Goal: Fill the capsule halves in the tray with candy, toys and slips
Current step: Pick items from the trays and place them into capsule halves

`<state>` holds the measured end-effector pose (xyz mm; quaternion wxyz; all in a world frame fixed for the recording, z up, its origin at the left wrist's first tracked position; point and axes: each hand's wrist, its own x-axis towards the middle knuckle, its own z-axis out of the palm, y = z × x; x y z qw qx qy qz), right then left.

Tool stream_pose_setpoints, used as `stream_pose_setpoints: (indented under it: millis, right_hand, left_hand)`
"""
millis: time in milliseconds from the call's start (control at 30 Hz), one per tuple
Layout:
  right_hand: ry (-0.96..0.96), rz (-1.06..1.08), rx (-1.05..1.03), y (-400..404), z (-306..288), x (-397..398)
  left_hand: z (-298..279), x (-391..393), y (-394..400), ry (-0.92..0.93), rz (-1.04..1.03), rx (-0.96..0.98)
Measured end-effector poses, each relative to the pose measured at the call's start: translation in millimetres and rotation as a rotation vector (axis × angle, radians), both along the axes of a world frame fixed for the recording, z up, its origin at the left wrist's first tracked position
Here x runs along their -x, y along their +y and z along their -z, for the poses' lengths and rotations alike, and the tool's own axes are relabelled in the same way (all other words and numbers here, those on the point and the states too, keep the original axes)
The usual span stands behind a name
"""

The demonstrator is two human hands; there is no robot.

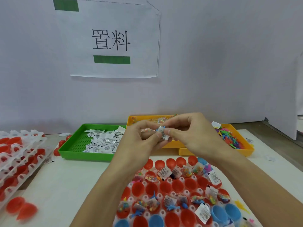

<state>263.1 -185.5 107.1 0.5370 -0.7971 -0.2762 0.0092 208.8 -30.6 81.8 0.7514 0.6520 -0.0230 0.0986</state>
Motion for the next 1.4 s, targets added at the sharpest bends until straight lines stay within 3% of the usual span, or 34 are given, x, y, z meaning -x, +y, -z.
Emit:
stream_pose_setpoints:
  millis: [367, 600, 833, 1000, 1200, 1400]
  right_hand:
    - [-0.018, 0.055, 0.079, -14, 8, 27]
    - [0.049, 0.060, 0.059, -23, 19, 47]
    - [0.273, -0.056, -0.054, -47, 21, 71]
    - [0.343, -0.110, -0.124, -69, 25, 87]
    - [0.328, -0.099, -0.122, -83, 33, 104]
    - [0.183, -0.021, -0.060, -99, 40, 117]
  left_hand:
    - [-1, 28, -13, 0.068, 0.032, -0.135]
    - [3, 53, -22, 0.037, -0.076, -0.253]
    - [6, 77, -38, 0.065, -0.085, -0.210]
    - [9, 95, -52, 0.064, -0.113, -0.318]
    - [19, 114, -74, -0.053, -0.134, -0.475]
    - [20, 125, -91, 0.031, -0.043, -0.452]
